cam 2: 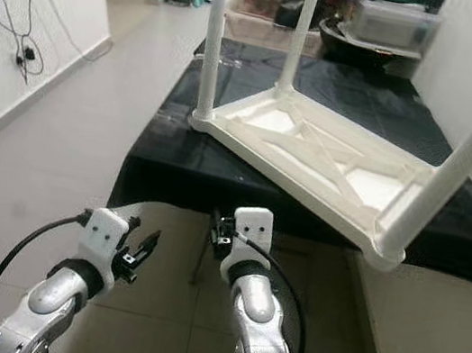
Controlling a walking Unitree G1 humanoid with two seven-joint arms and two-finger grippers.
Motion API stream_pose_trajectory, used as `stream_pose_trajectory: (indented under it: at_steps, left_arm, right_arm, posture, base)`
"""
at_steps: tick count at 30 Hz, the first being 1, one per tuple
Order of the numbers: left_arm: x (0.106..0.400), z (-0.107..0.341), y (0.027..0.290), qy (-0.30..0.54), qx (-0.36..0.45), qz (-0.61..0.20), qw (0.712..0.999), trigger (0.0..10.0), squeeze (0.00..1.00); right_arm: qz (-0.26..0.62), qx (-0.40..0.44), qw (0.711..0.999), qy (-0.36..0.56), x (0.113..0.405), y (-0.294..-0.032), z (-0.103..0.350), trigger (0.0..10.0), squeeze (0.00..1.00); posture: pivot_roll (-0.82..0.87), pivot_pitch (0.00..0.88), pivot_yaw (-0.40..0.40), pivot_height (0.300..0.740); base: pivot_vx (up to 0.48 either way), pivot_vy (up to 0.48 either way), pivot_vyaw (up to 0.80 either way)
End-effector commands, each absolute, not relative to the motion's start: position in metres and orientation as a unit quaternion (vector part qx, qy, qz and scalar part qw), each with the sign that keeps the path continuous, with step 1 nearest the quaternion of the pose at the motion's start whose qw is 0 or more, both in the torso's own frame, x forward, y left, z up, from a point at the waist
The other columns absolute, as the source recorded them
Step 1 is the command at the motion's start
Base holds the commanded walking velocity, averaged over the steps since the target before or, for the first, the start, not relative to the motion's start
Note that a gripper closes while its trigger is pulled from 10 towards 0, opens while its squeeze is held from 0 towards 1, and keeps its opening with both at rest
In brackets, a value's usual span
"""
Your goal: Building children table
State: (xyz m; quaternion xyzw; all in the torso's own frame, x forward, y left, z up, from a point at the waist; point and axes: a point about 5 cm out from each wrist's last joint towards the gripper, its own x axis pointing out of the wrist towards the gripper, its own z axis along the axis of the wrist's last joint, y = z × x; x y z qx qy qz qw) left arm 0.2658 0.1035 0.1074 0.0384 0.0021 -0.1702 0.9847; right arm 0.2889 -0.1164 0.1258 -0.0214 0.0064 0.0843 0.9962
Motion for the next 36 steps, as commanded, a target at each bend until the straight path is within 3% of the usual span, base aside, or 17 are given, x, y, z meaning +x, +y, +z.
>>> stream_pose_trajectory:
  at_steps: [1,8,20,26,28,29,30,31,33,36]
  left_arm:
    - [0.265,0.104,0.103,0.011,0.042,-0.168,0.985,10.0,0.00]
    - [0.264,0.103,0.104,0.010,0.030,-0.170,0.985,10.0,0.00]
    - [0.263,0.102,0.104,0.013,0.028,-0.169,0.985,10.0,0.00]
    - [0.264,0.102,0.105,0.015,0.019,-0.167,0.986,10.0,0.00]
    - [0.264,0.102,0.105,0.015,0.021,-0.169,0.985,10.0,0.00]
    - [0.264,0.102,0.105,0.015,0.021,-0.169,0.985,10.0,0.00]
    - [0.264,0.102,0.105,0.015,0.021,-0.169,0.985,10.0,0.00]
    - [0.264,0.102,0.105,0.015,0.021,-0.169,0.985,10.0,0.00]
    - [0.264,0.103,0.105,0.015,0.022,-0.169,0.985,10.0,0.00]
    - [0.264,0.103,0.105,0.014,0.021,-0.167,0.986,10.0,0.00]
  right_arm:
    - [0.083,-0.024,0.996,0.013,0.290,-0.118,0.122,10.0,0.00]
    - [0.087,-0.019,0.996,0.007,0.296,-0.120,0.125,10.0,0.00]
    - [0.115,-0.010,0.993,-0.005,0.300,-0.119,0.130,10.0,0.00]
    - [0.145,0.010,0.989,-0.005,0.300,-0.116,0.130,10.0,0.00]
    - [0.233,0.049,0.971,0.006,0.295,-0.106,0.130,10.0,0.00]
    - [0.233,0.049,0.971,0.006,0.295,-0.106,0.130,10.0,0.00]
    - [0.307,0.059,0.950,0.018,0.286,-0.099,0.129,10.0,0.00]
    - [0.307,0.059,0.950,0.018,0.286,-0.099,0.129,10.0,0.00]
    - [0.417,0.067,0.905,0.047,0.268,-0.094,0.124,10.0,0.00]
    - [0.466,0.052,0.880,0.078,0.259,-0.101,0.118,10.0,0.00]
  posture:
    - [0.04,0.000,-0.033,0.740]
    - [0.04,0.000,-0.032,0.740]
    - [0.04,0.000,-0.032,0.740]
    - [0.04,0.000,-0.032,0.740]
    - [0.04,0.000,-0.030,0.740]
    - [0.04,0.000,-0.030,0.740]
    - [0.04,0.000,-0.027,0.740]
    - [0.04,0.000,-0.027,0.740]
    - [0.04,0.000,-0.031,0.740]
    - [0.05,0.000,-0.032,0.740]
  base:
    - [0.000,-0.439,0.00]
    - [0.000,-0.440,0.00]
    - [0.254,-0.405,0.00]
    - [0.082,0.000,0.00]
    - [0.000,0.000,0.00]
    - [0.000,0.000,0.00]
    - [0.000,0.000,0.00]
    - [0.000,0.000,0.00]
    - [0.000,0.000,0.00]
    - [0.000,0.000,0.00]
